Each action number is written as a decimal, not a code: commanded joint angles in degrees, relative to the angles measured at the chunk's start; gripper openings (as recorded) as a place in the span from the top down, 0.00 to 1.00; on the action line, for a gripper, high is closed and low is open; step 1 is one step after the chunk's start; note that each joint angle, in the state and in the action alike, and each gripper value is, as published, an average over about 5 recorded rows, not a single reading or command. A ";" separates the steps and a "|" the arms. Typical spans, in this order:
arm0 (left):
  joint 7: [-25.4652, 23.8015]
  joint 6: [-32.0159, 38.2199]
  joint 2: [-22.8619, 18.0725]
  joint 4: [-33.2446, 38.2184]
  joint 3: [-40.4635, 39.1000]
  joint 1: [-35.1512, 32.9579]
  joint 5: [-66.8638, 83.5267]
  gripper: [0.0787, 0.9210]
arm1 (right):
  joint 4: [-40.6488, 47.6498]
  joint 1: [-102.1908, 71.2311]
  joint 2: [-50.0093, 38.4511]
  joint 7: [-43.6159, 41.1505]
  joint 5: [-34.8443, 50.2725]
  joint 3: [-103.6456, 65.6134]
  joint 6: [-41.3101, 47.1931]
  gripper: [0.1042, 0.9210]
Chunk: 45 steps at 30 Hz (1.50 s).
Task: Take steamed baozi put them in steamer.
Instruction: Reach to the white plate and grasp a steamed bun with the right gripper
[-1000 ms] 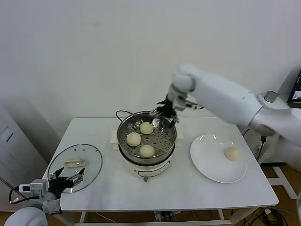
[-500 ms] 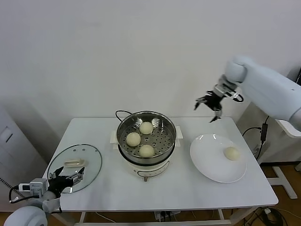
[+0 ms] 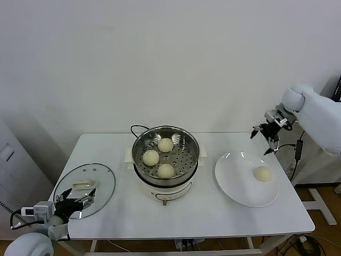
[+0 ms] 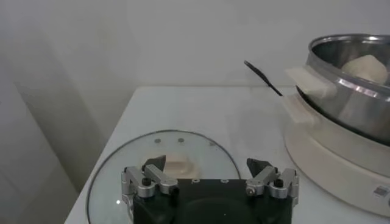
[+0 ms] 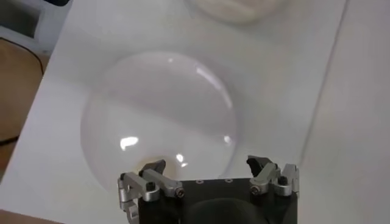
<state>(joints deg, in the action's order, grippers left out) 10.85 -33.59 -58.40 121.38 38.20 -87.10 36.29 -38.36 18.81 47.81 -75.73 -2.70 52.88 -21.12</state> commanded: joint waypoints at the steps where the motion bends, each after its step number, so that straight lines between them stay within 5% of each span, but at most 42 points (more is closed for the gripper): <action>1: 0.02 -0.12 0.02 -0.04 -0.08 0.00 -0.01 0.12 | 5.66 -9.15 -0.39 0.96 -8.21 -8.69 1.09 0.12; 36: -0.05 -0.08 -0.31 -0.90 -1.56 0.88 -0.33 0.12 | 14.84 -18.17 5.77 11.24 -21.46 -26.09 -3.34 0.13; 45: -0.04 0.07 -0.31 -0.60 -1.16 0.27 -0.33 0.12 | 16.67 -18.22 7.08 10.59 -23.77 -27.72 -3.24 0.38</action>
<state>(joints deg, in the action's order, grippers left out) 10.82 -33.57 -58.68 120.66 36.98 -86.76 35.98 -23.18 1.19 54.10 -65.48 -24.46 27.34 -24.23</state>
